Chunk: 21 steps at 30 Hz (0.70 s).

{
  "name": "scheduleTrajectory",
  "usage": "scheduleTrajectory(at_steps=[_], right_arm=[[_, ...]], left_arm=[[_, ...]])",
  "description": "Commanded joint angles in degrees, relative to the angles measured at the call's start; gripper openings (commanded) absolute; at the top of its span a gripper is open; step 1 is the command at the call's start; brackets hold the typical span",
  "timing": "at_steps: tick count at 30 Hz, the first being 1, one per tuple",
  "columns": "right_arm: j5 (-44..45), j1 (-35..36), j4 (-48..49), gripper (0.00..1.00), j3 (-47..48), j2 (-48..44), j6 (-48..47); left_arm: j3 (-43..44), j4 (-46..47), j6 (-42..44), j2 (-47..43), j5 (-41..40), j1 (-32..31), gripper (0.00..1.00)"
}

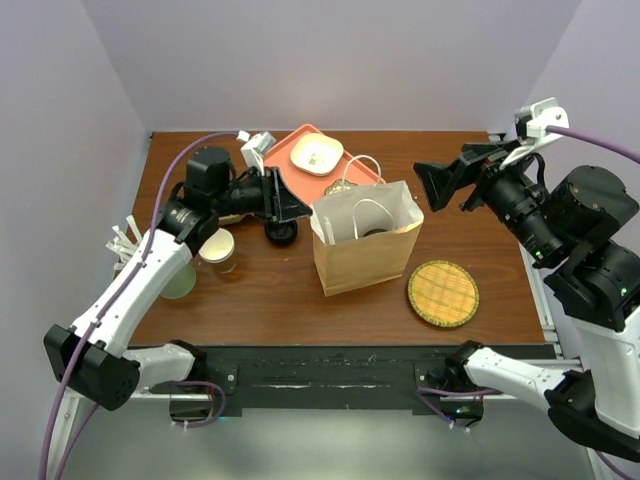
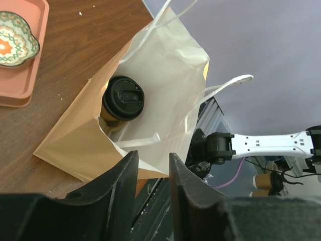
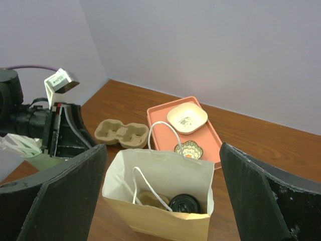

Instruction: Pack the takeout coffee

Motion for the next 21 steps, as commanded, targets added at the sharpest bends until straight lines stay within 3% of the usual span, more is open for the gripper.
scheduleTrajectory(at_steps=[1,6,8,10,13,21], right_arm=[[2.3,0.0,-2.5,0.99,1.3,1.7,1.8],[3.5,0.0,-5.2,0.99,2.3,3.1,4.2],[2.5,-0.1,-5.2,0.99,2.2,3.4,6.1],[2.5,-0.1,-5.6,0.99,2.1,3.9,8.9],[4.0,0.0,-7.1,0.99,2.1,4.5,13.7],[8.1,-0.1,-12.7,0.99,2.5,7.2,22.9]], left_arm=[[8.9,-5.6,7.3,2.3,-3.4,-0.2,0.46],[24.3,-15.8,14.5,6.0,-10.7,-0.2,0.72],[28.2,-16.1,14.7,6.6,-13.3,-0.2,0.77],[29.2,-14.8,14.4,5.4,-15.7,-0.2,1.0],[28.2,-11.0,14.2,1.8,-19.1,-0.2,1.0],[13.4,4.0,13.3,-11.7,-22.8,-0.2,1.0]])
